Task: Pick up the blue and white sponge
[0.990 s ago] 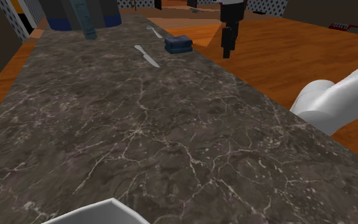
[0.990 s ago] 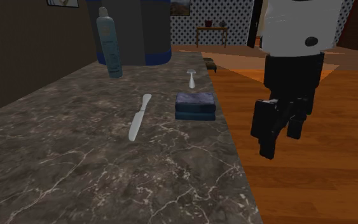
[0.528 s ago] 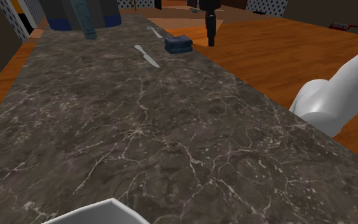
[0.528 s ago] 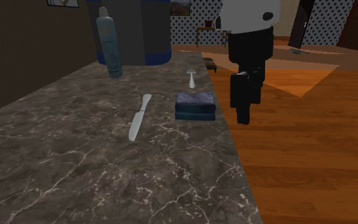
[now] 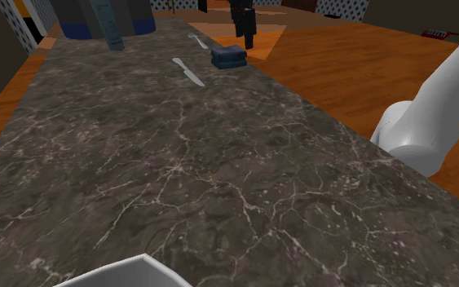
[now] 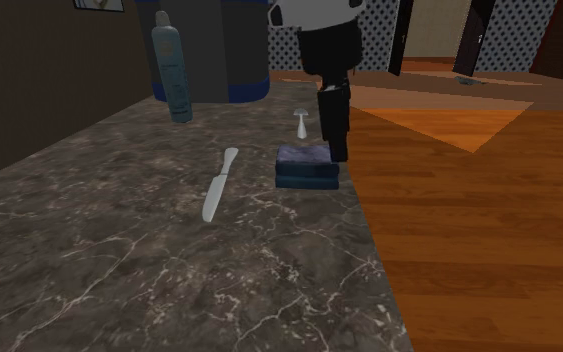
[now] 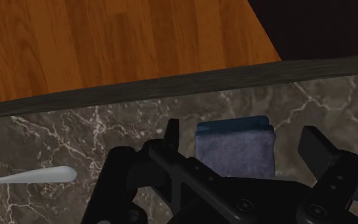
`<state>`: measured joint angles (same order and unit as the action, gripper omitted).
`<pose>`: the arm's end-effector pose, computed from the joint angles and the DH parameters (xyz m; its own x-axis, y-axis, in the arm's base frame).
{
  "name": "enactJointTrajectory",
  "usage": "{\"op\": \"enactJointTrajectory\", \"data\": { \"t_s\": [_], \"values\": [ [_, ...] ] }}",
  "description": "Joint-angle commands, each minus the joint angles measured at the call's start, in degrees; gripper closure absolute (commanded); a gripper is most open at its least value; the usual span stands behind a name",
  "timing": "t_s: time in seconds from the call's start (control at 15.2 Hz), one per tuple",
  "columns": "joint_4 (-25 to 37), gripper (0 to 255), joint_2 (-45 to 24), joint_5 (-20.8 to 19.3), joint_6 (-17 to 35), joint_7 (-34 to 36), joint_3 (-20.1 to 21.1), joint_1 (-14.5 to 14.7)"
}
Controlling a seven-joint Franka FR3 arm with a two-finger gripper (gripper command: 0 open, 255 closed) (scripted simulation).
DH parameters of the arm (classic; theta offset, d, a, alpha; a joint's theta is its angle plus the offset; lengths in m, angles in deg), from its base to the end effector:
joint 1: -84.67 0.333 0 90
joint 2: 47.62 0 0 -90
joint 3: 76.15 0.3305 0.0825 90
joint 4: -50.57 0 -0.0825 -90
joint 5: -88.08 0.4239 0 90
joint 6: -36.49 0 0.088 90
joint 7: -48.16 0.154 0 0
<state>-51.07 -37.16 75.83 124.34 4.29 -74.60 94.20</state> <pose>0.5220 0.0693 0.5916 0.5748 0.7955 -0.1916 0.8182 -0.5630 0.1167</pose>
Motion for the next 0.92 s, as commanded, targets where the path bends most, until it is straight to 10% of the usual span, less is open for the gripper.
{"op": "enactJointTrajectory", "data": {
  "t_s": [0.0,0.4,0.46,0.86],
  "values": [
    [-1.32,0,-0.11,-0.15,1.53,-0.28,0.04,0.11],
    [-5.45,0,0.47,-0.17,5.03,0.37,-0.06,0.1],
    [-5.5,255,0.56,-0.17,4.99,0.34,-0.07,0.09],
    [-5.58,255,0.66,-0.16,4.96,0.35,-0.06,0.1]
  ]
}}
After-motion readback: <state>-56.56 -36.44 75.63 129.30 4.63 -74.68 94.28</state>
